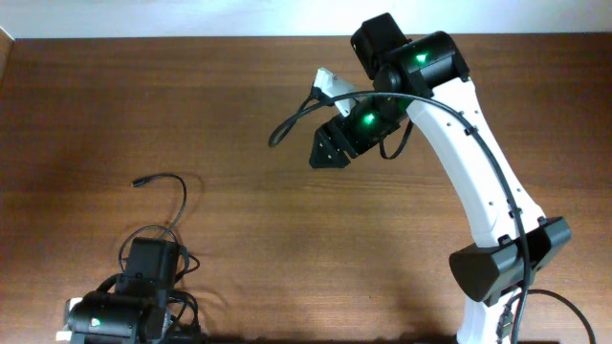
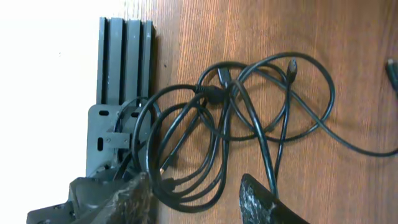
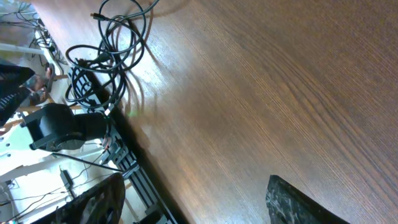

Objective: Untangle cables

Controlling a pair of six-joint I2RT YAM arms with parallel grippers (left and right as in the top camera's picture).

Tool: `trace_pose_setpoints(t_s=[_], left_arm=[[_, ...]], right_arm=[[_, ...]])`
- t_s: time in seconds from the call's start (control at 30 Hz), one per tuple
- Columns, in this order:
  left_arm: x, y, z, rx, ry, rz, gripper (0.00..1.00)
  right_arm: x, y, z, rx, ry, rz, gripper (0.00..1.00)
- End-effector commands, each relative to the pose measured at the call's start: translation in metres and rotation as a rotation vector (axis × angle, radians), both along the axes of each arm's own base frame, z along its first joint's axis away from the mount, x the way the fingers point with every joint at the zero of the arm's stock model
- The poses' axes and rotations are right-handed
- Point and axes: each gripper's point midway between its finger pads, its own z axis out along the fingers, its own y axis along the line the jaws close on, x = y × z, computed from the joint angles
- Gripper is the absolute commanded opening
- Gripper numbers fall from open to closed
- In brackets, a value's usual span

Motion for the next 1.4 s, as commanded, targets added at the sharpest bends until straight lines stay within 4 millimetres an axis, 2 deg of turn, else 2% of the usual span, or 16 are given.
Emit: trace_pose_setpoints(t_s=[0.0, 0.03, 0.17, 0.27, 0.43, 0.5, 0.53, 0.57, 0.67, 0.73, 0.77, 0.8, 0.83, 1.07, 1.2, 1.37], left_arm=[[-0.004, 0.017, -0.003, 0.098, -0.041, 0.143, 0.59], [-0.002, 0.017, -0.008, 0.097, -0.048, 0.155, 0.7], [0.009, 0.016, -0.026, 0.095, -0.071, 0.156, 0.78], [0.045, 0.02, -0.031, 0.149, -0.116, -0.037, 0.69], [0.051, 0.024, -0.037, 0.182, -0.125, -0.049, 0.72], [0.052, 0.02, -0.056, 0.156, -0.12, -0.054, 0.43], [0.053, 0.019, -0.058, 0.149, -0.122, -0.054, 0.12], [0.055, 0.019, -0.058, 0.149, -0.13, -0.053, 0.0], [0.058, 0.017, -0.064, 0.14, -0.141, -0.054, 0.0], [0.079, 0.012, -0.06, 0.136, -0.193, -0.14, 0.0], [0.113, -0.002, -0.052, 0.122, -0.254, -0.347, 0.0], [0.169, -0.041, -0.025, 0.114, -0.417, -0.745, 0.0], [0.195, -0.072, -0.001, 0.103, -0.559, -0.968, 0.0], [0.222, -0.224, 0.09, -0.401, -1.152, -1.723, 0.0], [0.222, -0.236, 0.159, -0.659, -1.309, -2.02, 0.0], [0.216, -0.227, 0.173, -0.741, -1.339, -2.094, 0.0]], right_arm=[[-0.009, 0.005, 0.013, 0.061, 0.02, 0.016, 0.72], [-0.009, 0.006, 0.014, 0.064, 0.021, 0.018, 0.72], [-0.01, 0.007, 0.015, 0.075, 0.023, 0.025, 0.72], [-0.012, 0.007, 0.016, 0.08, 0.029, 0.026, 0.72], [-0.021, 0.003, 0.014, 0.061, 0.071, 0.027, 0.72], [-0.022, 0.006, 0.016, 0.079, 0.08, 0.03, 0.72], [-0.023, 0.007, 0.018, 0.091, 0.085, 0.032, 0.72], [-0.023, 0.007, 0.018, 0.095, 0.087, 0.032, 0.72], [-0.025, 0.01, 0.021, 0.116, 0.097, 0.036, 0.72], [-0.025, 0.01, 0.021, 0.117, 0.097, 0.036, 0.72], [-0.025, 0.01, 0.021, 0.117, 0.095, 0.036, 0.72], [-0.024, 0.011, 0.021, 0.119, 0.09, 0.037, 0.72], [-0.023, 0.011, 0.021, 0.121, 0.087, 0.037, 0.72], [-0.018, 0.013, 0.022, 0.134, 0.049, 0.056, 0.72], [-0.013, 0.014, 0.022, 0.145, 0.007, 0.083, 0.74], [-0.007, 0.017, 0.024, 0.179, -0.131, 0.214, 0.73]])
